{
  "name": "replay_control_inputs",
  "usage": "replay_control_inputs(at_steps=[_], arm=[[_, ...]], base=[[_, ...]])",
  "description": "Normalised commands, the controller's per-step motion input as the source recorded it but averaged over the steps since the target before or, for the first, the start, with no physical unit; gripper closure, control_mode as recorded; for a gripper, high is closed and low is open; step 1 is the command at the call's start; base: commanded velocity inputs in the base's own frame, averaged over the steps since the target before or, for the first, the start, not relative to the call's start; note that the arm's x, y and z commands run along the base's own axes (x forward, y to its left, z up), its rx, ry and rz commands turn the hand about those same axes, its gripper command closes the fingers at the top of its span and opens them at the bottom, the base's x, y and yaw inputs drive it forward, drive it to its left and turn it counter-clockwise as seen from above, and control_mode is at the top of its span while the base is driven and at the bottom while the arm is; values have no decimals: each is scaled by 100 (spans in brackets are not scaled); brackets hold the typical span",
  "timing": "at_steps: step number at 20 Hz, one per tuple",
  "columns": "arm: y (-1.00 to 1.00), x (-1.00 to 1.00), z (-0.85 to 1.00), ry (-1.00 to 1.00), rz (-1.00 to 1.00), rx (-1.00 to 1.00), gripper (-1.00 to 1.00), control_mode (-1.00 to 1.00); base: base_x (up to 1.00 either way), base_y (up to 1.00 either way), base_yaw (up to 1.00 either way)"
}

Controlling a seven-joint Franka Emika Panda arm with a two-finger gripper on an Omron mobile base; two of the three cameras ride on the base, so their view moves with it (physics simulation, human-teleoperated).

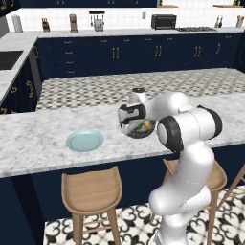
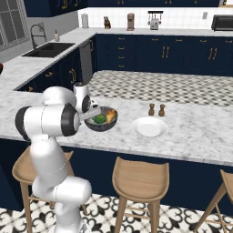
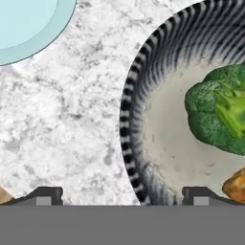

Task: Pick the chicken drumstick and broccoli from their plates and place them in the bowl. Then put the bowl in the fridge.

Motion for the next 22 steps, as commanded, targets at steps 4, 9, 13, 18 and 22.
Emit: replay_control_inputs(at_steps=[4,9,13,18,22], arm=[[16,60,-34,8,16,-18,-100,-100],[0,69,-39,7,6,-8,-100,-100],[-7,27,-31,1,3,-1,-100,-100],[-45,-5,-40,0,0,0,100,-100],[-51,-39,-41,0,0,1,100,-100]], base=[[0,0,0],[0,0,0],[0,0,0],[0,0,0],[0,0,0]])
